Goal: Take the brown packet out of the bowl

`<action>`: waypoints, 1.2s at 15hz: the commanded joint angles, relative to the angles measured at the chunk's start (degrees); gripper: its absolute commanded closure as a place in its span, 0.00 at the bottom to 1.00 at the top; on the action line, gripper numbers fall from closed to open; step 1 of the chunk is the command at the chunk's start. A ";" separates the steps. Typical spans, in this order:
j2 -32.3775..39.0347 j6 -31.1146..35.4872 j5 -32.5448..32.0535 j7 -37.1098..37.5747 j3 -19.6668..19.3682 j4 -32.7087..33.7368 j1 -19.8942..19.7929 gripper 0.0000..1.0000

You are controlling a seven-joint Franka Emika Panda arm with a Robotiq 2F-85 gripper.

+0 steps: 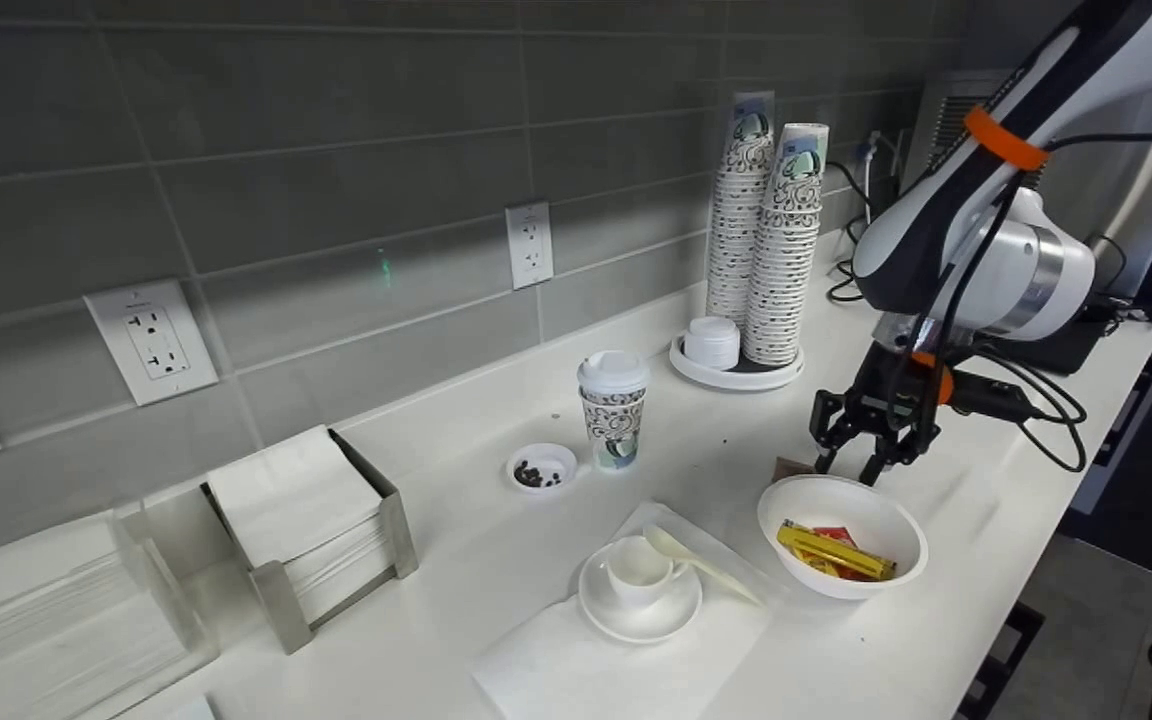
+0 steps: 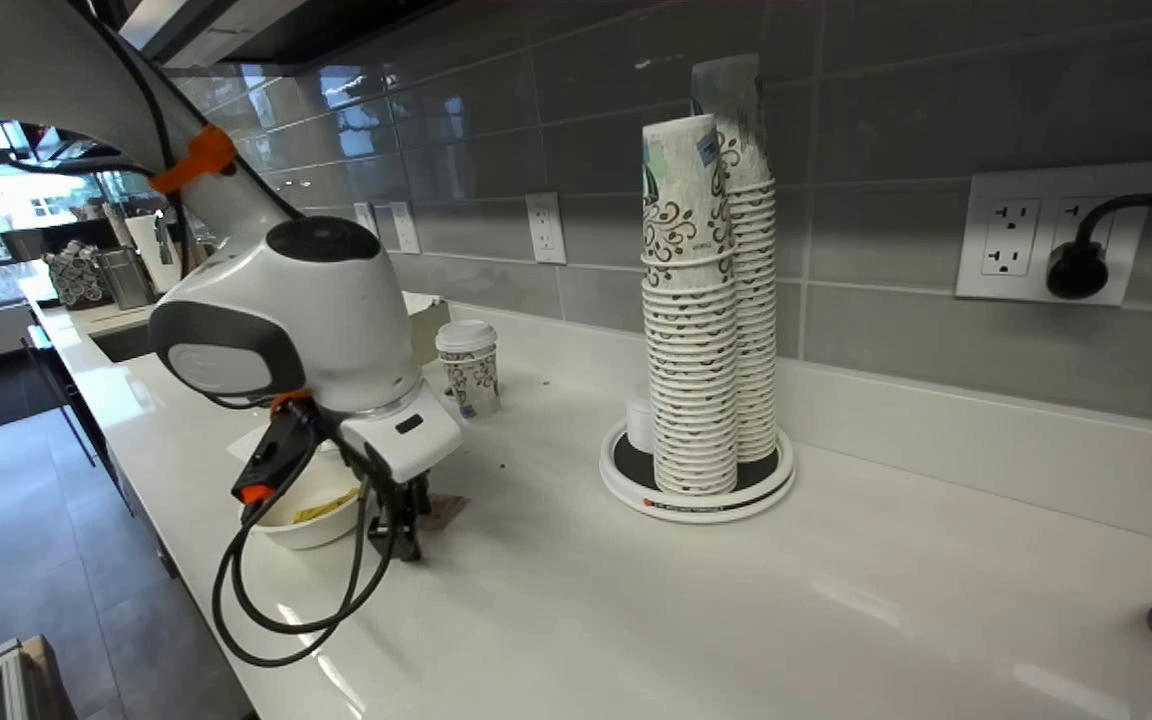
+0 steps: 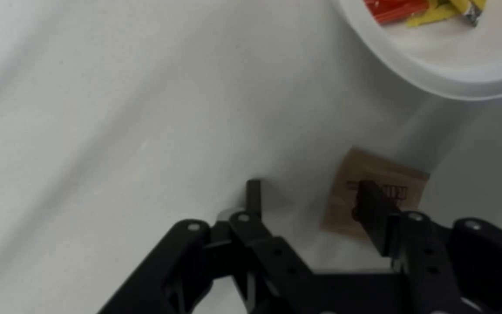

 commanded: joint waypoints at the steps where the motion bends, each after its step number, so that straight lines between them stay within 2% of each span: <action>1: -0.27 1.97 -15.99 10.15 -2.12 -0.97 0.03 0.09; 2: -0.24 2.01 -20.60 12.60 -3.08 -0.86 0.05 0.02; 3: -0.37 1.78 -25.31 15.09 -4.62 -0.51 0.43 0.00; 7: -1.37 -0.24 -44.11 24.78 -11.73 2.56 2.43 0.00; 10: -6.23 -4.76 -57.84 32.18 -15.06 5.43 2.41 0.00; 11: -8.87 -7.05 -62.23 34.57 -8.83 6.08 -4.44 0.00; 13: -15.75 -12.70 -68.29 37.75 -4.67 5.46 -7.72 0.00; 16: -24.00 -20.70 -65.54 34.17 2.09 4.47 -11.73 0.00; 17: -26.59 -25.26 -61.17 30.87 3.25 4.06 -11.36 0.00; 18: -20.14 -19.95 -62.77 32.81 3.83 6.53 -13.46 0.00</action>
